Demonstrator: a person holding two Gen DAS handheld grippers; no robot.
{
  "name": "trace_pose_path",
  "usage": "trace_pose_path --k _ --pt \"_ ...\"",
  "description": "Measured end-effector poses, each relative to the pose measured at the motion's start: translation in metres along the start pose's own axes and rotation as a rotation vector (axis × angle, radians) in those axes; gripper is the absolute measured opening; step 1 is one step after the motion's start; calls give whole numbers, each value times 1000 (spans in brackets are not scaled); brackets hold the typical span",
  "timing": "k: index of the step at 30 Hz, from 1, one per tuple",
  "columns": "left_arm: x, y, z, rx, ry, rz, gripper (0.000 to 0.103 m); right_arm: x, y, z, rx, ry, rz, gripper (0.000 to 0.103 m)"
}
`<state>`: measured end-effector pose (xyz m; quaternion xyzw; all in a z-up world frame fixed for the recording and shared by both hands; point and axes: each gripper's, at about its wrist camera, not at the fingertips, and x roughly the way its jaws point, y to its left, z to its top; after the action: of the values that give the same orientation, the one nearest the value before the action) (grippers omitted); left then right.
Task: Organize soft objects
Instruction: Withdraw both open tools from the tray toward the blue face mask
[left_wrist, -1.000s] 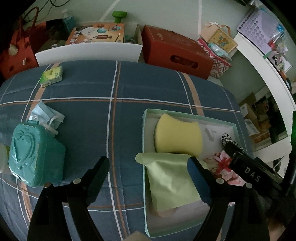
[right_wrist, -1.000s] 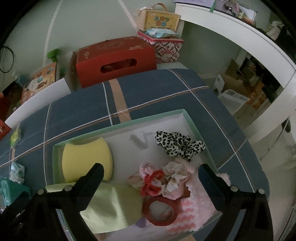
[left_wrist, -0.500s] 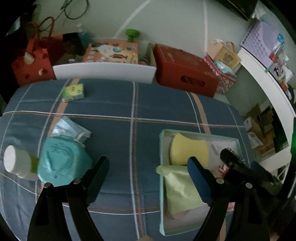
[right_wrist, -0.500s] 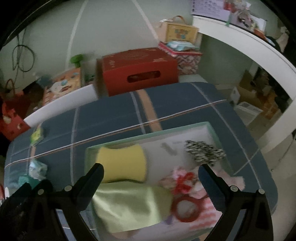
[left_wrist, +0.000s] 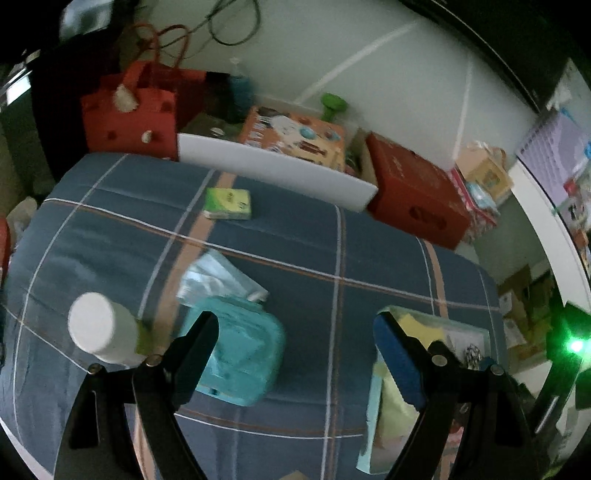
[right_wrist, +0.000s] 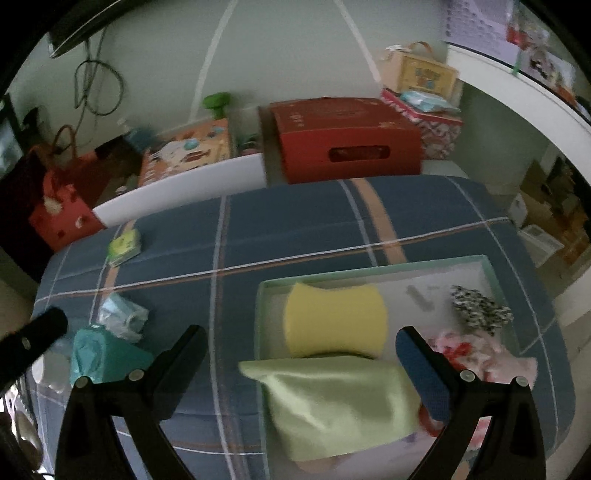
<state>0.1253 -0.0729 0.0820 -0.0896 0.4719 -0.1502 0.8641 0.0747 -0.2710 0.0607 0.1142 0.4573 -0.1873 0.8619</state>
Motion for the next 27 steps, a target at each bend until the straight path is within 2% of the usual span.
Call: trace_pose_path --k 9,15,19,23,27 --pt "-12 54 14 -96 -21 19 86 3 27 -3 -31 6 91 103" --pt "-20 87 29 -92 -29 74 86 -1 47 -4 -66 -12 126 103" --pt "-20 114 37 -121 -8 70 86 -4 62 -1 -74 -8 217 103" --pt "-17 136 45 -141 25 60 86 -7 82 11 -138 -17 187 103" --pt "-13 155 52 -142 52 76 86 -9 98 32 -181 0 240 103"
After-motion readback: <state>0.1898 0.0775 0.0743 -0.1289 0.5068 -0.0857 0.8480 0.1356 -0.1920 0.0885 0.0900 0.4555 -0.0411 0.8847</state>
